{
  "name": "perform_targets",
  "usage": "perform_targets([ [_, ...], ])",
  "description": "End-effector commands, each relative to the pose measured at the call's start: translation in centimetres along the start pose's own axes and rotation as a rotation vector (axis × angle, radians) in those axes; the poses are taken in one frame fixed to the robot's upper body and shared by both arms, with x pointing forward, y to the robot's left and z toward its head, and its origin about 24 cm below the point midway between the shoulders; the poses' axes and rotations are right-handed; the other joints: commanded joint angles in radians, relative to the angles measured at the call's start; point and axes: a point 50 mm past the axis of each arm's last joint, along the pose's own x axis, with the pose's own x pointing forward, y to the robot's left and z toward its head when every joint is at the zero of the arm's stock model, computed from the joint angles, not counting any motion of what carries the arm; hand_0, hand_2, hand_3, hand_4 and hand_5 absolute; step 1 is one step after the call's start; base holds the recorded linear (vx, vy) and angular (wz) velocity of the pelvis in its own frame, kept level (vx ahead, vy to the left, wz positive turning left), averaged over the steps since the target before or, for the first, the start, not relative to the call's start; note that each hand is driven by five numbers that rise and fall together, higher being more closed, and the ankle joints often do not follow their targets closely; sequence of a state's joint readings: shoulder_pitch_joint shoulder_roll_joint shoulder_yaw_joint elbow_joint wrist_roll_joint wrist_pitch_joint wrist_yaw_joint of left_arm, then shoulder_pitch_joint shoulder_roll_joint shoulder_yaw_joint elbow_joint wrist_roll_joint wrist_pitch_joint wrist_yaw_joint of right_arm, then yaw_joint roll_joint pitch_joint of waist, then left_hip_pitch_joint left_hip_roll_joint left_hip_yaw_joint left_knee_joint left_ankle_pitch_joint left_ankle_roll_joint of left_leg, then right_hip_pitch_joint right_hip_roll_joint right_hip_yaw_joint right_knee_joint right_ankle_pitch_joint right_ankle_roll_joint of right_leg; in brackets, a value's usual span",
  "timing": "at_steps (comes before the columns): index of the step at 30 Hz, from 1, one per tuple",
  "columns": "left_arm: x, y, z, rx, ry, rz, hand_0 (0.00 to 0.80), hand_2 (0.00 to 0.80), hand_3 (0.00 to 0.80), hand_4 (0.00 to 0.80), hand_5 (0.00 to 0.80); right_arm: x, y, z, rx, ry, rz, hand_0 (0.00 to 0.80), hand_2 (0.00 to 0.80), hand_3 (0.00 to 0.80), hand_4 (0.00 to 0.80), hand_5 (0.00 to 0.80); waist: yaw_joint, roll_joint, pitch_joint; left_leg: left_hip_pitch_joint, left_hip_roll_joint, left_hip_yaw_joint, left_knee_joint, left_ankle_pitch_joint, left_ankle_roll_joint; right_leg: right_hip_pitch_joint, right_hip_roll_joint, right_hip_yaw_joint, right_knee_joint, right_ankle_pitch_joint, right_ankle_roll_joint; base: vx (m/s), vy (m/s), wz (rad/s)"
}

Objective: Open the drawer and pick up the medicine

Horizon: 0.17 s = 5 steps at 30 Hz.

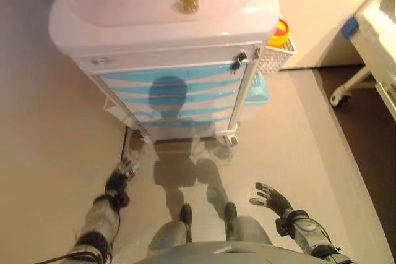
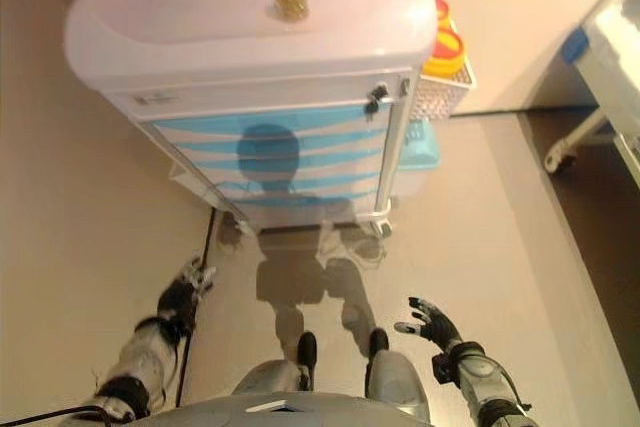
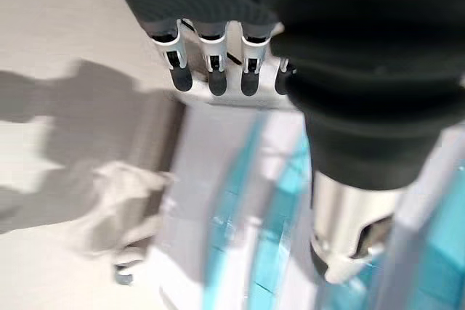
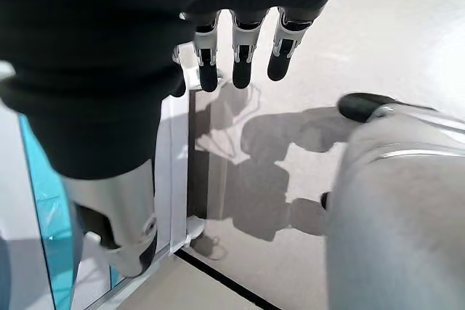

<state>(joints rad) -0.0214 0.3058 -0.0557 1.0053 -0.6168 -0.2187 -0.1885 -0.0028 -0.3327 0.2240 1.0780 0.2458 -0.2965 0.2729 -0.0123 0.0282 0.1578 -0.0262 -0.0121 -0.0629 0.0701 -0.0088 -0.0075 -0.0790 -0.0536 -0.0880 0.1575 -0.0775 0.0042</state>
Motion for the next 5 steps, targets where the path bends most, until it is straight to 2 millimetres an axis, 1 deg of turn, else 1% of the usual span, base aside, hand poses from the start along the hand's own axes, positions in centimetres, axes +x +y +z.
perform_targets([
  [1,-0.7,1.3,-1.6,0.223,0.085,0.045,0.000,0.000,0.000,0.000,0.000,-0.2,0.5,-0.8,0.002,0.007,0.007,0.000,0.000,0.000,0.000,0.000,0.009,-0.037,-0.041,-0.004,-0.032,0.061,-0.031,0.000,0.010,0.049,0.005,0.003,-0.079,0.063,0.018,-0.020,-0.013,0.19],
  [2,-0.9,1.5,-2.3,0.241,0.119,0.047,0.000,0.000,0.000,0.000,0.000,-0.2,0.7,-0.9,0.003,0.012,0.006,0.000,0.000,0.000,0.000,0.000,0.009,-0.038,-0.046,0.004,-0.030,0.062,-0.040,0.003,0.009,0.056,0.005,0.000,-0.087,0.066,0.021,-0.021,-0.012,0.12],
  [3,-1.5,1.6,-3.9,0.274,0.184,0.027,0.000,0.000,0.000,0.000,0.000,-0.2,1.0,-1.4,0.001,0.034,0.008,0.000,0.000,0.000,0.000,0.000,0.012,-0.041,-0.061,0.023,-0.026,0.064,-0.071,0.013,0.005,0.076,0.004,-0.010,-0.110,0.072,0.027,-0.011,-0.005,0.06],
  [5,-2.2,1.4,-5.7,0.256,0.250,0.017,0.000,0.000,0.000,0.000,0.000,-0.1,1.5,-2.1,0.002,0.076,0.001,0.000,0.000,0.000,0.000,0.000,0.015,-0.042,-0.077,0.044,-0.022,0.069,-0.100,0.020,0.003,0.097,0.002,-0.017,-0.136,0.081,0.033,-0.004,-0.001,0.06],
])
